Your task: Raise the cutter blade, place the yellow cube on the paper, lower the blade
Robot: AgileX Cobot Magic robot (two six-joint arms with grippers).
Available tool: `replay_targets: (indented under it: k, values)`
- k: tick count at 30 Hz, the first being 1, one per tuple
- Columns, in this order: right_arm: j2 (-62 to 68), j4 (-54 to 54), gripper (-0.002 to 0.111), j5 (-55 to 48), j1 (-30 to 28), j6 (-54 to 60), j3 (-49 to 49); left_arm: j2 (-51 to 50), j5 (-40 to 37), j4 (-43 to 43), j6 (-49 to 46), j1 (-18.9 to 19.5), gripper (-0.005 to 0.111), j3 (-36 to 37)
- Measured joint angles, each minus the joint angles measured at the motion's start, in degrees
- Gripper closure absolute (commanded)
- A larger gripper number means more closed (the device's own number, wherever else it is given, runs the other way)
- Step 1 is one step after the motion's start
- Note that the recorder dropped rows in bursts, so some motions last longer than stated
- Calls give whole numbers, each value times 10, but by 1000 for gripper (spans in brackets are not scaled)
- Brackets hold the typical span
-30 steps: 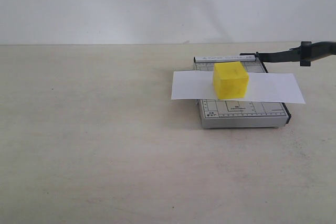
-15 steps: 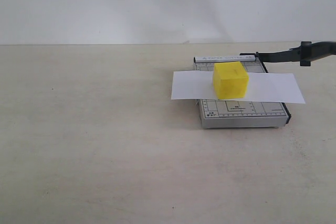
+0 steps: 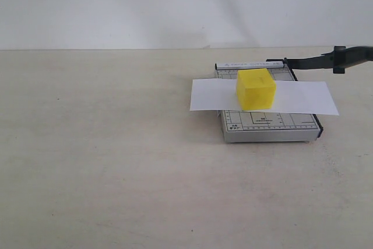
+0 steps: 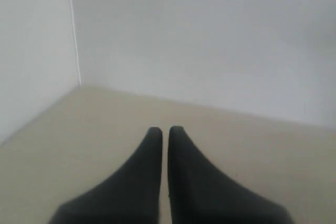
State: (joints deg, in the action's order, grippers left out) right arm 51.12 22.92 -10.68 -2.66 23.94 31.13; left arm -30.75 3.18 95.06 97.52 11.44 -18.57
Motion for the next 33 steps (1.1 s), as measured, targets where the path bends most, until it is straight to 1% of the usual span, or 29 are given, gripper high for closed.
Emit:
replay_targets:
  k: [4,9,12,14,16,18,20,23,26,28,30,33]
  values:
    - [0,0,108,-63,0,5,44,0,-32,-2,8,-40,102,79]
    - [0,0,108,-115,0,20,108,1,-42,-7,25,-45,102,141]
    - [0,0,108,-149,0,22,147,5,-42,-9,28,-49,102,151]
    - [0,0,108,-167,0,22,161,42,-42,-9,30,-58,102,151]
    - [0,0,108,-173,0,22,164,106,-39,-9,32,-66,102,151]
    - [0,0,108,-176,0,24,164,212,-20,-5,34,-68,102,151]
    - [0,0,108,-176,0,24,164,287,-5,0,34,-68,102,151]
    - [0,-2,108,-179,0,24,165,302,5,0,34,-68,102,152]
    - [0,-12,107,-173,0,54,166,300,10,5,34,-68,102,172]
    - [4,-17,102,-164,0,78,166,298,12,21,34,-68,102,182]
    - [11,-21,95,-149,0,103,166,296,25,35,34,-68,102,184]
    - [30,-26,78,-115,0,113,166,293,37,41,36,-68,102,184]
